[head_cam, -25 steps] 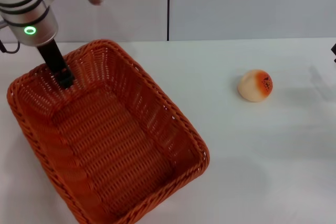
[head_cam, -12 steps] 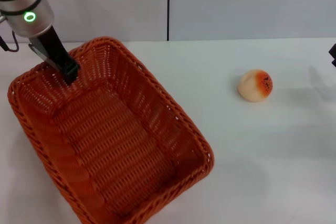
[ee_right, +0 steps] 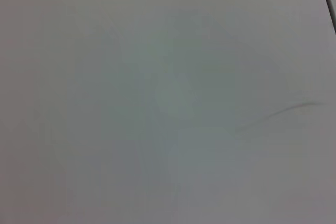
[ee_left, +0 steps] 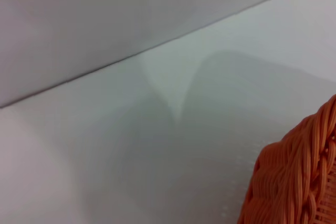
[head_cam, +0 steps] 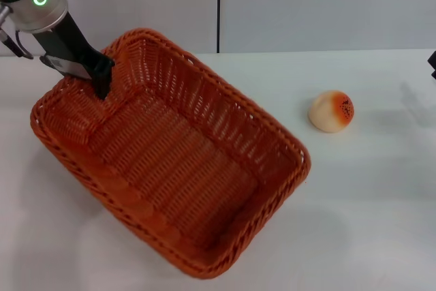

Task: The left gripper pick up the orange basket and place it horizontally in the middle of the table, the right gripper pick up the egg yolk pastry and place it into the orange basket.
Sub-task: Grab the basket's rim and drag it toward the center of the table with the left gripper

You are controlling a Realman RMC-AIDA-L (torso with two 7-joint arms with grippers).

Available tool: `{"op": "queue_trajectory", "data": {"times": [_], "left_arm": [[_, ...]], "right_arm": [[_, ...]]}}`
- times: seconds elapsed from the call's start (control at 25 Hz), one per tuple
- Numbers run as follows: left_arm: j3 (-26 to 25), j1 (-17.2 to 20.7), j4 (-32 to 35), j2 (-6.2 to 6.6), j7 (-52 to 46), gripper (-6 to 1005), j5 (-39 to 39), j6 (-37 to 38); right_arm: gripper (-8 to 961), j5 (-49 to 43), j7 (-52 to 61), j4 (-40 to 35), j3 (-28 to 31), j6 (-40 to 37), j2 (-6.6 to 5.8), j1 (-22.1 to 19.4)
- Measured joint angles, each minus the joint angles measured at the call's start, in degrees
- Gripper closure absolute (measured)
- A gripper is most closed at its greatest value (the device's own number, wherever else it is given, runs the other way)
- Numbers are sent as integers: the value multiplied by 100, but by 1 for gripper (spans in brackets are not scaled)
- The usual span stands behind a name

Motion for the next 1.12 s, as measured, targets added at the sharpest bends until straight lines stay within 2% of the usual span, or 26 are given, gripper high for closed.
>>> {"op": "queue_trajectory", "data": {"times": [0.32,0.68,0.96,1.12], "left_arm": [[-18,-54,72,129,-808,834,-4,-78],[-324,23,156,25,-1358,844,-7,-119],[-394,61,129,79,-1780,845,-6,-225],[-379,118,120,115,-2005,846,-2,-199]], "right_arm": [[227,11,77,-123,3,13,-16,40],[227,13,411,-315,2,10,-29,43],[228,12,414,-320,2,50,-80,39],[228,12,451,-253,2,63,-170,49]]}}
